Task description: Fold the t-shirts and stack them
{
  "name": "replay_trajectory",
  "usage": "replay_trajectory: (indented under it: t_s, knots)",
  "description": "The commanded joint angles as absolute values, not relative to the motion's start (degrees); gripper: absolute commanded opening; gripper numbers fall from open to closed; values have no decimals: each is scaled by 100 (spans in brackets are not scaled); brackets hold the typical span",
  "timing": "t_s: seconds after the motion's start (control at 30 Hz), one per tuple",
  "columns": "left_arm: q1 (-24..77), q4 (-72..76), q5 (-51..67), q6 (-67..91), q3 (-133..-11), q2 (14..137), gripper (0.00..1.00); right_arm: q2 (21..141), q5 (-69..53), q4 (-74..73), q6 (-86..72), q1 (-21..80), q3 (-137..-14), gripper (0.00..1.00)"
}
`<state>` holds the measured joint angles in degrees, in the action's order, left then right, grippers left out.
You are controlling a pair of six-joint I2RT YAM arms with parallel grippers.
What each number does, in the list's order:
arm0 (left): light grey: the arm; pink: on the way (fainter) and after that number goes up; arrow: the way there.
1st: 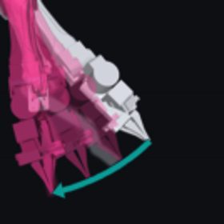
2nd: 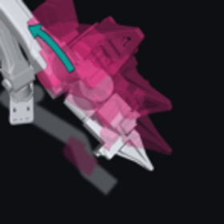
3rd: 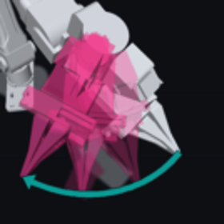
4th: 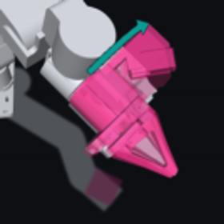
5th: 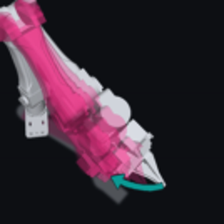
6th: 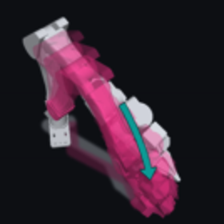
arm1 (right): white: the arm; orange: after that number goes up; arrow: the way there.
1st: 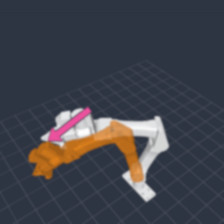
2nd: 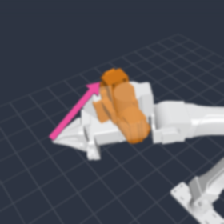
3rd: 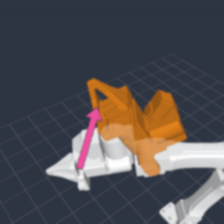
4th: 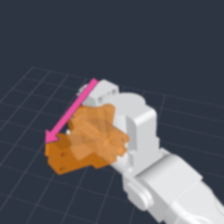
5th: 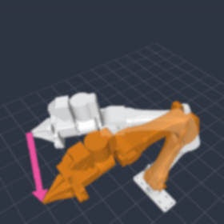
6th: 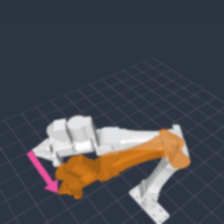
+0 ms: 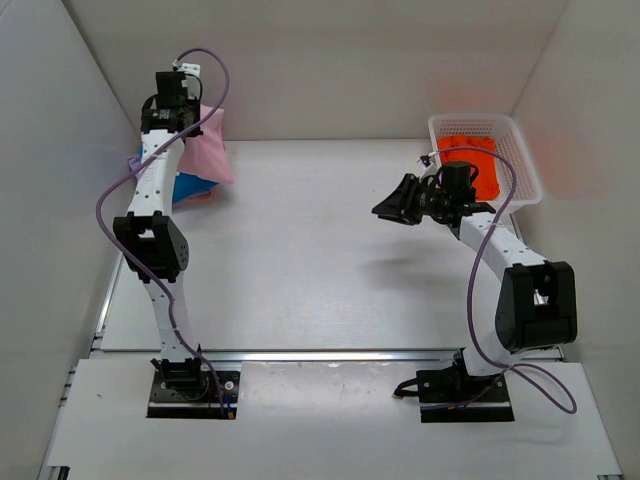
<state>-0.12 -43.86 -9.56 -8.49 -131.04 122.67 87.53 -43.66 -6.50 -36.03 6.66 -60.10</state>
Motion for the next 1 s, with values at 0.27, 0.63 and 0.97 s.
replay_trajectory:
  t_s: [0.27, 0.63, 0.97]
  knots:
    - [-922, -3710, -958, -764, -13333, 12866, 0, 9255, -4404, -1063, -3393, 949, -6469, 31]
    - [-783, -2961, -343, 138, -12395, 11947, 98, 9124, -3851, -1160, -3516, 1405, -6223, 31]
    - [191, -2794, 1204, 967, -7967, 8257, 99, 7991, -3445, -1564, -3279, 1037, -5266, 31]
